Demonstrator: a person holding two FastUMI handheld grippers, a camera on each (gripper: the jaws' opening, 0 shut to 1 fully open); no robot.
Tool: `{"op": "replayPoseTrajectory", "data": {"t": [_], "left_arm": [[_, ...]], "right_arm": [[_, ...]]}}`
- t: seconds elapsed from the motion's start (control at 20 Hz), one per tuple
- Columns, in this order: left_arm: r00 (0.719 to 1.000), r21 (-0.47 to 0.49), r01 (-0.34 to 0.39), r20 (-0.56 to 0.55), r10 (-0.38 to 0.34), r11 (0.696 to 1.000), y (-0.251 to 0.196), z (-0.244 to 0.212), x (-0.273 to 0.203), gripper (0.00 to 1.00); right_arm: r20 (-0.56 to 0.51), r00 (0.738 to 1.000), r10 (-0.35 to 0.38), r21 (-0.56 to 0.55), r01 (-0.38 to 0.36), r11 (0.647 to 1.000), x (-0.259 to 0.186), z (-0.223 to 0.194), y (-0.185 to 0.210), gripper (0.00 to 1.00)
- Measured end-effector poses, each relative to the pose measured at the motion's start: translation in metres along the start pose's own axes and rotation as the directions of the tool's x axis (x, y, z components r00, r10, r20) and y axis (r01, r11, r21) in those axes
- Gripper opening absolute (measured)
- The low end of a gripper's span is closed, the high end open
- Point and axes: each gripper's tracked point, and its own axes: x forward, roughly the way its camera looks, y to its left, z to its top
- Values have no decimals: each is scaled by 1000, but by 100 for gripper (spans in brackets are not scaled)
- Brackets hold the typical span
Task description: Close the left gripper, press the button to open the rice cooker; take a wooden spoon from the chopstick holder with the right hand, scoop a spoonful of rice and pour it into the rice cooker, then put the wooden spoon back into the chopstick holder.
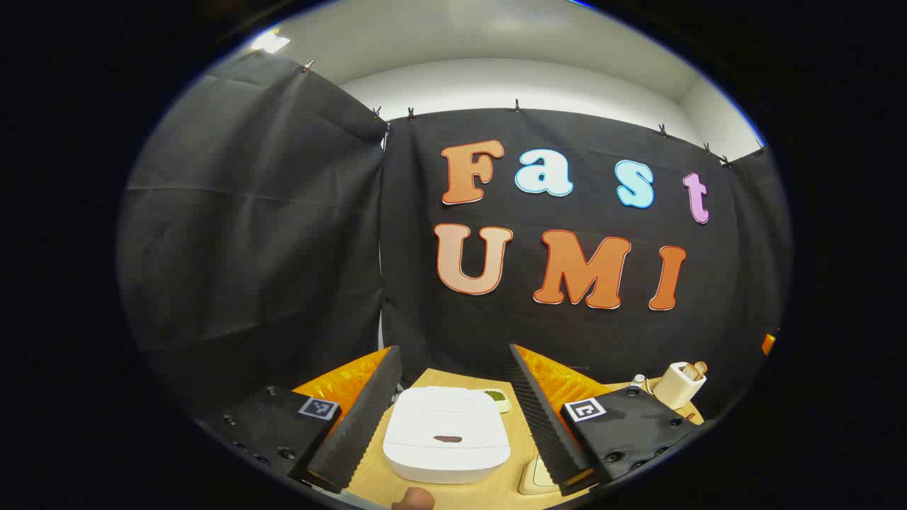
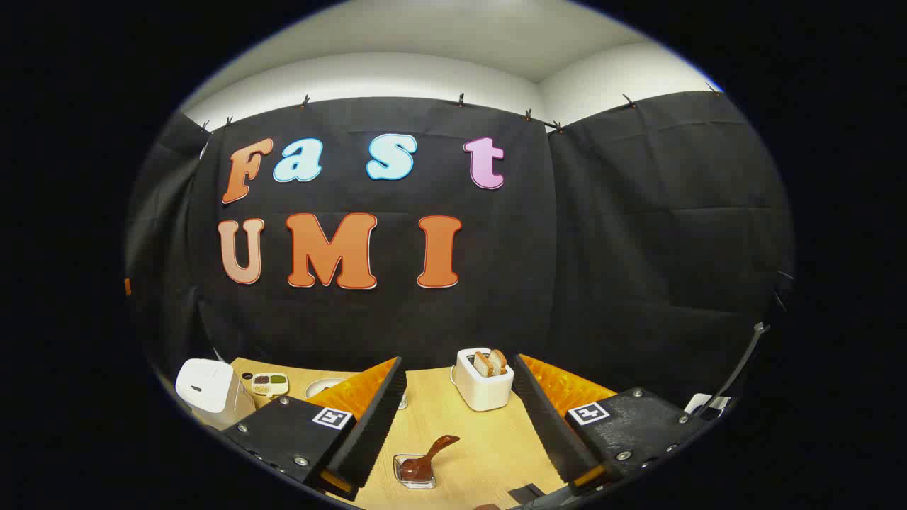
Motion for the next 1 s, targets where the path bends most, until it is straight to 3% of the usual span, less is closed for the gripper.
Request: {"op": "replayPoseTrajectory", "data": {"t": [0.5,0.6,0.75,0.8,0.85,1.0], "left_arm": [[999,6,43,8,-43,999,-9,7,-1,100],[999,8,38,12,-38,999,-6,9,-2,99],[999,3,34,20,-34,999,-4,11,-3,100],[999,-5,37,23,-37,999,-5,12,-3,100],[999,-14,42,25,-42,999,-7,12,-3,100],[999,-26,44,33,-44,999,-3,13,-4,100]], "right_arm": [[37,995,95,10,-96,995,-6,11,17,95],[38,994,99,5,-99,995,-7,11,18,100],[36,994,100,5,-101,995,-7,10,19,95],[31,994,102,7,-102,995,-7,9,20,100],[29,994,104,10,-105,994,-6,8,21,95],[27,994,108,5,-109,994,-5,6,24,95]]}}
